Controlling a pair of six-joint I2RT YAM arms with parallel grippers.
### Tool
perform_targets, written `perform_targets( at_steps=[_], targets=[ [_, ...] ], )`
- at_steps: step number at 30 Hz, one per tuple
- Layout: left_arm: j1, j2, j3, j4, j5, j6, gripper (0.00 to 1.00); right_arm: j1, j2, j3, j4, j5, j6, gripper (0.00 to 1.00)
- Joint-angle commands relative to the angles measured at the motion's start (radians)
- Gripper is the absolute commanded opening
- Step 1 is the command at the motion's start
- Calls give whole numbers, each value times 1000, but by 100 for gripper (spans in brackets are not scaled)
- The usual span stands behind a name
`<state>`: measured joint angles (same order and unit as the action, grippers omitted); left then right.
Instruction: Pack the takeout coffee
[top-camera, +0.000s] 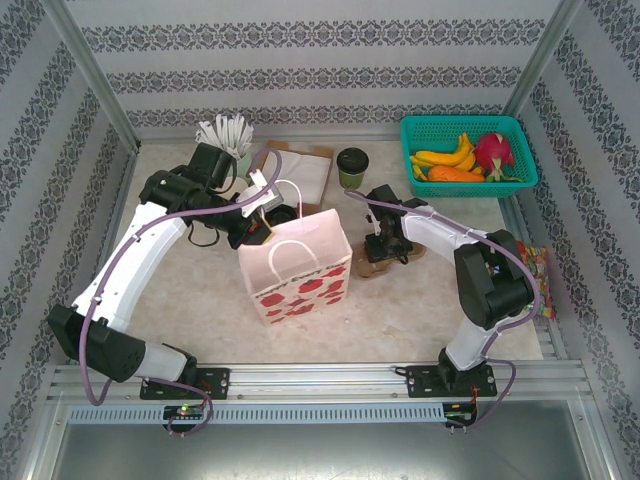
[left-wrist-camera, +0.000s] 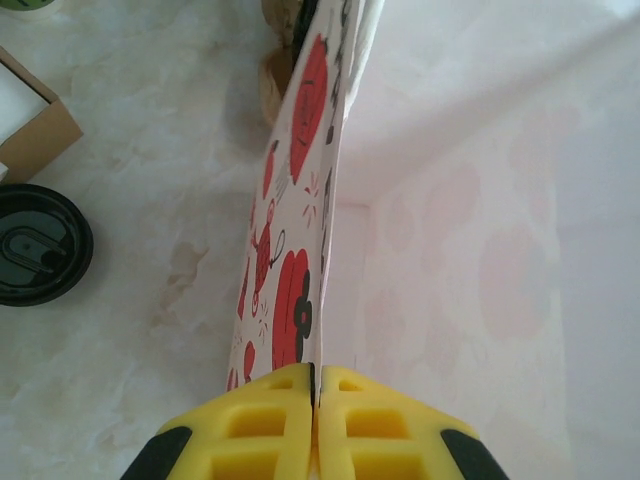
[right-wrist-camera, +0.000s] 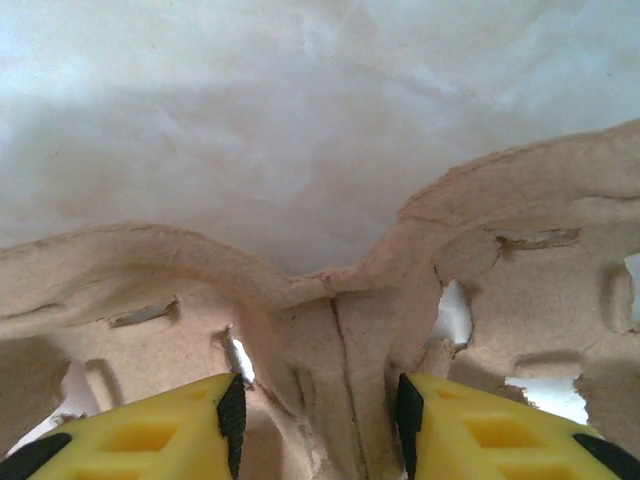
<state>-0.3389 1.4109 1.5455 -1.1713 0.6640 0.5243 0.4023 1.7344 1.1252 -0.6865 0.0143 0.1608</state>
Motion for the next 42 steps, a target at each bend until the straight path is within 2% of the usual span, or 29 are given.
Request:
perform_targets(
  at_steps=[1,12,22,24,28,32,36,42],
  targets=[
    [9,16,25,-29,31,29,0,8,-17,30,-34,-27,-85,50],
    [8,-1,-20,23,13,-76,0,8,59,60,-31,-14,-127,54],
    [8,-9,-39,28,9,-64,0,-18,83,64,-27,-25,-173,37],
    [9,-12,-42,31,6,-64,0,-19,83,65,-31,-27,-183,29],
    [8,-13,-47,36,2,-69,0,-21,54,68,-36,-45,-174,21],
    [8,-13,-41,39,3,-85,0,-21,-6,55,-43,-41,-156,13],
    [9,-18,-40,45,10,-97,0,-28,-94,36,-57,-19,-118,0],
    [8,-19,-39,52,28,-121,0,-85,-269,16,-97,13,-2,0]
  ],
)
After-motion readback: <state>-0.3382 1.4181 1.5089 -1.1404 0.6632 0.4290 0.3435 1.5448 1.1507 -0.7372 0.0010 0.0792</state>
